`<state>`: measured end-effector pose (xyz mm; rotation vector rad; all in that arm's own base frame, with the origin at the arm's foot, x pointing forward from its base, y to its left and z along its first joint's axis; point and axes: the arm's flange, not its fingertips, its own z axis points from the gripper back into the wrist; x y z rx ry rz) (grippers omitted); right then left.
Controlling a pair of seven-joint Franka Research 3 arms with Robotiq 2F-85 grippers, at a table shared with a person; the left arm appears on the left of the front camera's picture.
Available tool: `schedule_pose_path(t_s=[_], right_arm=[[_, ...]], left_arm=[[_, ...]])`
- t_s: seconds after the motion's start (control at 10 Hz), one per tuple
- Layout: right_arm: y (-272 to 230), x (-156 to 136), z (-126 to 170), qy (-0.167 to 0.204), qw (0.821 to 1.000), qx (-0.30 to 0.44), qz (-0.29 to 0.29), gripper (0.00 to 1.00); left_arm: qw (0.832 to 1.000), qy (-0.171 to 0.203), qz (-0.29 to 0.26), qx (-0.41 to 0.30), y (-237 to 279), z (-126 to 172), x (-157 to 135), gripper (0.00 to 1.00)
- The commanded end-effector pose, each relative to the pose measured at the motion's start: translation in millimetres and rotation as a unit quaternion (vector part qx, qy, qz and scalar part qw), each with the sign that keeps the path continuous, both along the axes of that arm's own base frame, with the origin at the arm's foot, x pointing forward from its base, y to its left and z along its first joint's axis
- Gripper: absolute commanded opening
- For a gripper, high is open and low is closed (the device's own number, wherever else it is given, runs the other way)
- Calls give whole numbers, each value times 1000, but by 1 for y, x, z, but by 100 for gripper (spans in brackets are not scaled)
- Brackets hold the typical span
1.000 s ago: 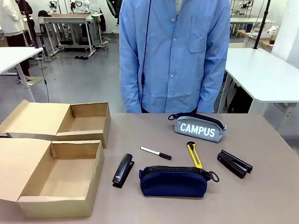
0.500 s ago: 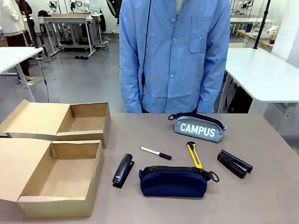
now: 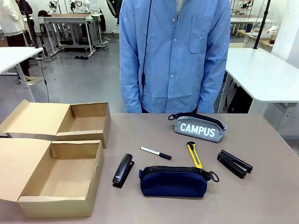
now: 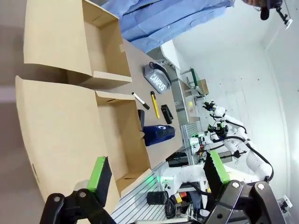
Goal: Place items inside the box.
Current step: Pick up a Pencil pouch or Stapler and place it inside the Mailer Box closest to the robot.
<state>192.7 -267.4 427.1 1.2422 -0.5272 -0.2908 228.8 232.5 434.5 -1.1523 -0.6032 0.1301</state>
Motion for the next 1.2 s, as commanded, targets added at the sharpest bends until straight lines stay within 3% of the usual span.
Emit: schedule_pose_path(t_s=[0.0,0.1,0.3,0.5,0.6,0.7,0.8,0.9,1.0,1.1], right_arm=[[72,3,21,-77,988,-86,99,100],[122,1,30,-127,964,-145,183,100],[221,-16,36,-235,867,-231,375,100],[280,-33,28,-282,798,-306,436,100],[269,-30,29,-268,812,-317,410,100],[217,7,97,-151,885,-244,367,100],[217,7,97,-151,885,-244,367,100],[246,3,104,-191,841,-292,413,100],[213,9,102,-174,872,-281,361,100],[154,9,94,-124,920,-298,222,100]], left_arm=[[1000,-15,-2,-4,0,2,2,100],[1000,-15,-2,-4,0,2,2,100],[1000,-15,-2,-4,0,2,2,100],[1000,-15,-2,-4,0,2,2,100],[1000,-15,-2,-4,0,2,2,100],[1000,-15,-2,-4,0,2,2,100],[1000,-15,-2,-4,0,2,2,100],[1000,-15,-2,-4,0,2,2,100],[1000,-15,-2,-4,0,2,2,100],[1000,-15,-2,-4,0,2,2,100]])
